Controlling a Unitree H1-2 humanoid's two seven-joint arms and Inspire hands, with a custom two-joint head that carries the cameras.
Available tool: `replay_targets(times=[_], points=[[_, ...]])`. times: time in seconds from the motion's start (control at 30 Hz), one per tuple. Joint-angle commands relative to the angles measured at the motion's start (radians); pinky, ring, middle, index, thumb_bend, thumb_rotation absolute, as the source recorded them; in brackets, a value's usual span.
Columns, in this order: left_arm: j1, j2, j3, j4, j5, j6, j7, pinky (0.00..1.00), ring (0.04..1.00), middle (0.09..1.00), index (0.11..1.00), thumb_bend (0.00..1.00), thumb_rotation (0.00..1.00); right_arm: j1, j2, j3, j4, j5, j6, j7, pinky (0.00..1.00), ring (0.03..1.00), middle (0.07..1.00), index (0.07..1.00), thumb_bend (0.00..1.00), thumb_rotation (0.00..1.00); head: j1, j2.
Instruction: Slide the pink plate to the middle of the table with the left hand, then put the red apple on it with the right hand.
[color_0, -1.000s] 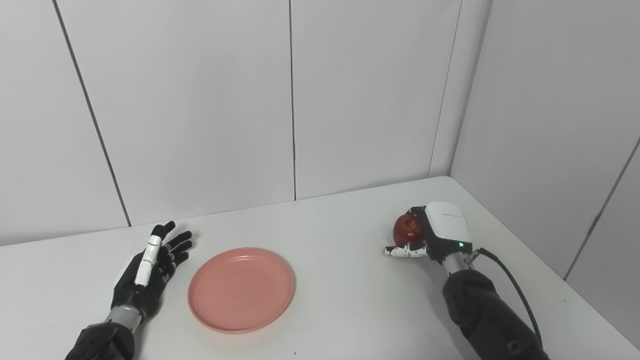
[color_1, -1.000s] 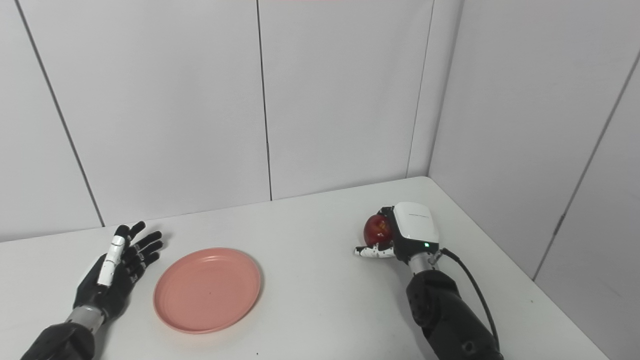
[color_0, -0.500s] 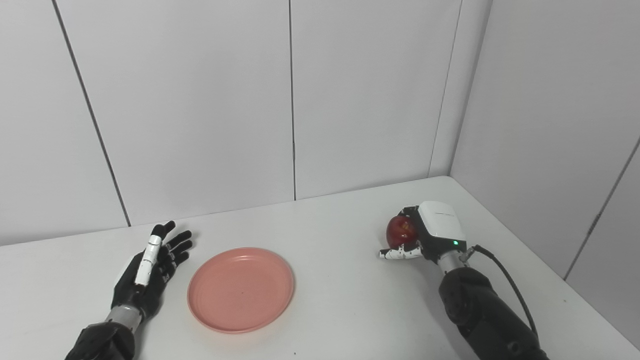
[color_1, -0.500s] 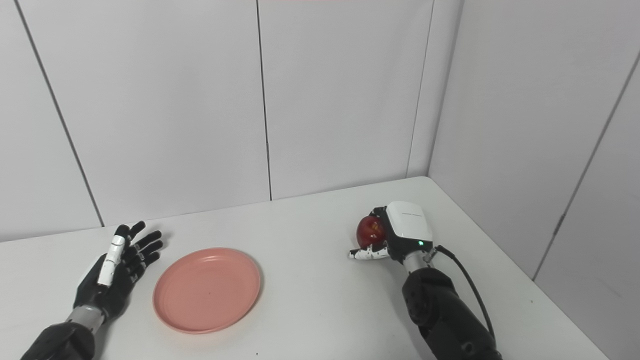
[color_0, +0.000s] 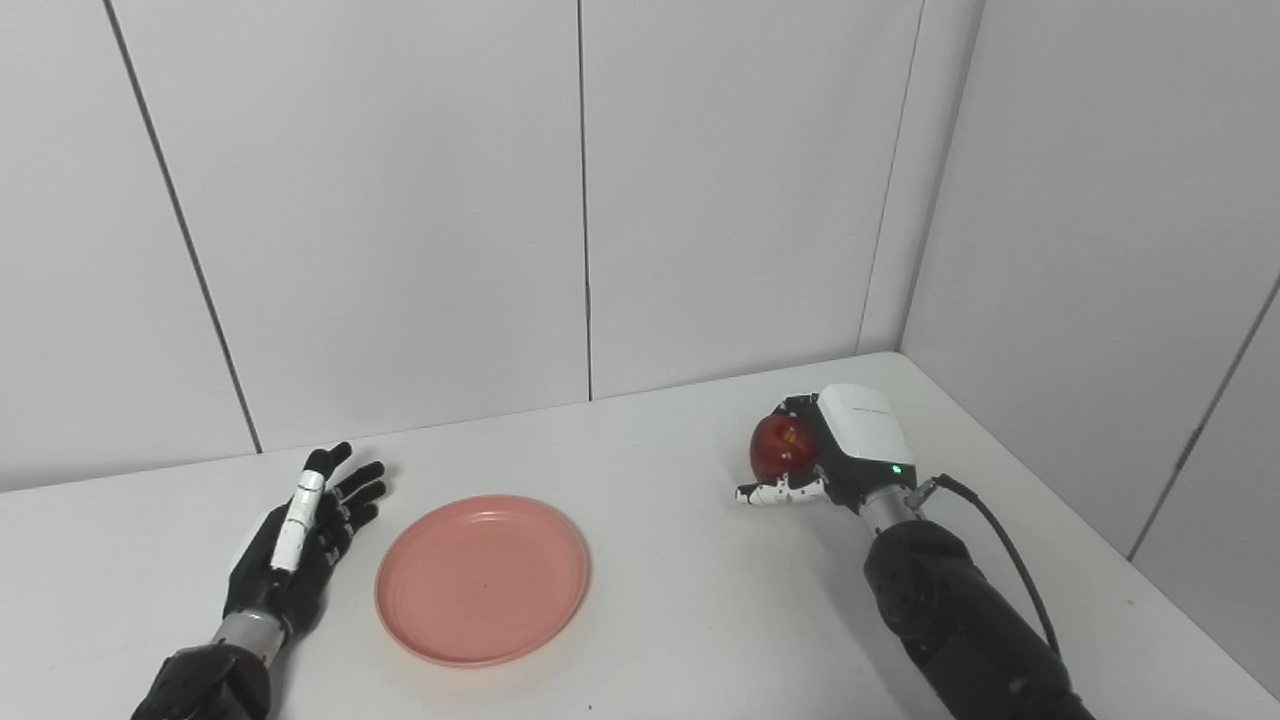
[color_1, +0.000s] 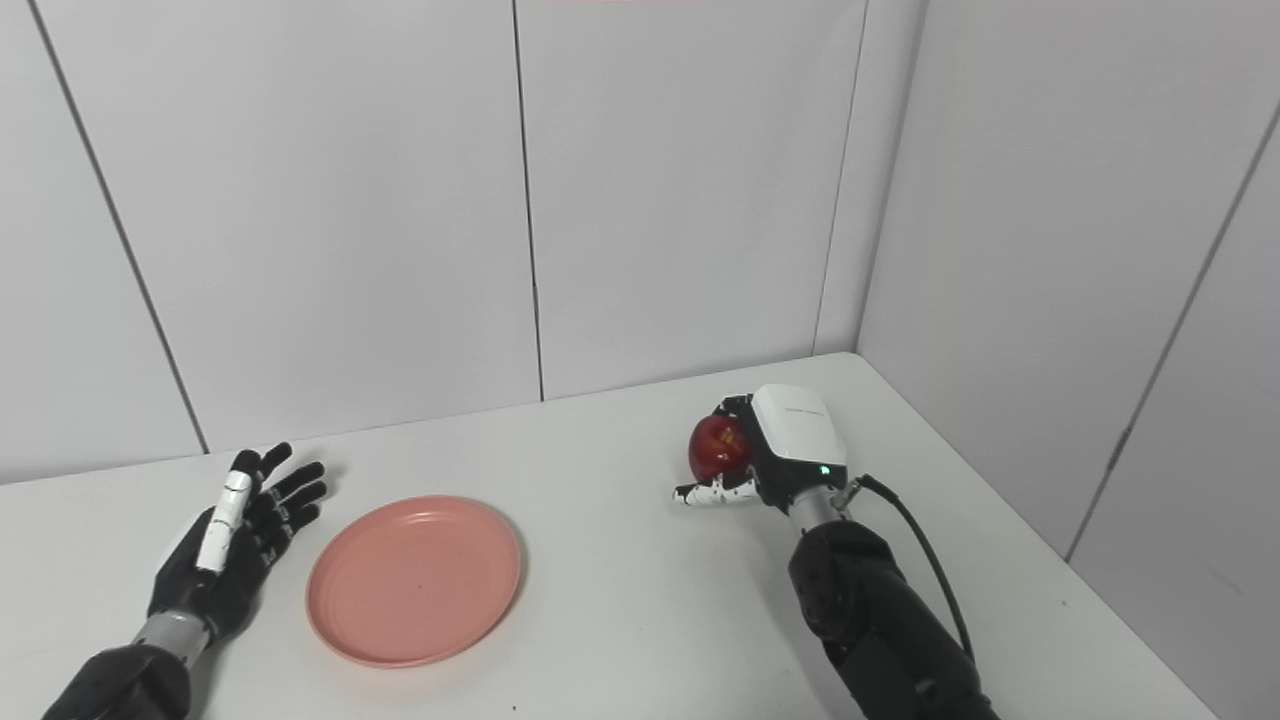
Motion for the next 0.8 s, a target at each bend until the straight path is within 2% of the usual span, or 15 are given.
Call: replay_targets(times=[0.0,0.27,0.53,0.77], points=[[0.006,-0.001,-0.004,0.022,0.003,0.038,0.003,0.94,0.881,0.844,0.924,0.75,0.80,-0.061,-0.011,-0.019,-0.041,0.002,0.013,-0.005,0.13,0.175,0.254,0.472,0.50,0.16,0.003,0.001],[0.015,-0.004,-0.009,-0.007,0.011,0.058,0.019,0.93,0.872,0.839,0.920,0.74,0.81,-0.065,-0.004,-0.015,-0.084,-0.002,-0.004,0.010,0.11,0.158,0.233,0.471,0.50,0.16,0.008,0.000],[0.029,-0.013,-0.012,-0.039,0.007,0.073,0.024,0.94,0.877,0.845,0.925,0.72,0.81,-0.080,0.016,0.000,-0.159,-0.024,0.011,0.054,0.11,0.156,0.237,0.474,0.50,0.16,0.028,0.004],[0.043,-0.029,-0.016,-0.052,0.012,0.069,0.050,0.89,0.861,0.838,0.914,0.74,0.80,-0.092,0.041,-0.002,-0.196,-0.043,0.032,0.082,0.12,0.174,0.264,0.478,0.50,0.16,0.064,0.001]])
